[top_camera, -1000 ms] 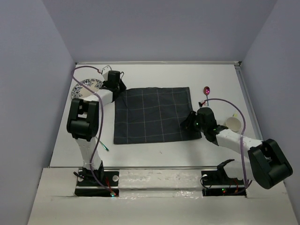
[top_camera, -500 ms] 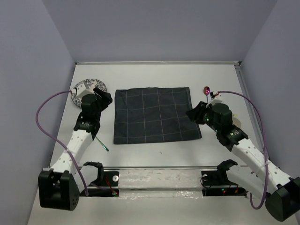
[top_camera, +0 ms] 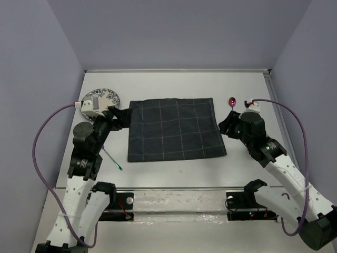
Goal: Set the dinner table for one person
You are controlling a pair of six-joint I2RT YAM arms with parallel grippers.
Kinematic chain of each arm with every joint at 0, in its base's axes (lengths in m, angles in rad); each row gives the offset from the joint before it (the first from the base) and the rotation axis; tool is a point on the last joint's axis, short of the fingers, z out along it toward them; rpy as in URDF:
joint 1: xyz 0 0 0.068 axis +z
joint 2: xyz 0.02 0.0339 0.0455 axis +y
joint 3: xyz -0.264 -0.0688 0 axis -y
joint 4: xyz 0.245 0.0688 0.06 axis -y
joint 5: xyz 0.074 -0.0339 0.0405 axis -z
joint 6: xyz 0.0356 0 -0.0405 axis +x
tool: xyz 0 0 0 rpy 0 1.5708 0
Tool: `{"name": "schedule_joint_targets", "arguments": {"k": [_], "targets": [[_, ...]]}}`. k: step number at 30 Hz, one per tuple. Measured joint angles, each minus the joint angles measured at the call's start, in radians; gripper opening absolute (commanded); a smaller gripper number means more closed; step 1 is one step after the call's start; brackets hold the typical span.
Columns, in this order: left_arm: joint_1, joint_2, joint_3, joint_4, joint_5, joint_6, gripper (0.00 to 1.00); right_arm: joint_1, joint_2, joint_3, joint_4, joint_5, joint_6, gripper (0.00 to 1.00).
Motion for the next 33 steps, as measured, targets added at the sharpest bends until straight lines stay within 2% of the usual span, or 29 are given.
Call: {"name": "schedule_joint_targets", "arguments": {"k": [3,7,13,19,27,33], "targets": [[-0.071,-0.045,-0.006,-0.037,-0.006,0.055,0.99,0.0,0.013,0.069,-0.077,0.088,0.001,0.62],[-0.201,-0.124,-0.045,-0.091,-0.031,0.109,0.99,-0.023,0.054,0.159,-0.181,0.224,0.005,0.62],[-0.336,-0.217,-0.053,-0.134,-0.101,0.156,0.99,-0.163,0.126,0.205,-0.316,0.346,0.011,0.63],[-0.404,-0.272,-0.053,-0.145,-0.144,0.17,0.99,-0.354,0.184,0.193,-0.362,0.333,0.006,0.63],[-0.449,-0.299,-0.053,-0.156,-0.164,0.175,0.99,-0.385,0.222,0.161,-0.379,0.287,0.007,0.62],[-0.452,-0.304,-0.053,-0.156,-0.168,0.177,0.99,-0.429,0.296,0.14,-0.328,0.225,0.006,0.52]]}}
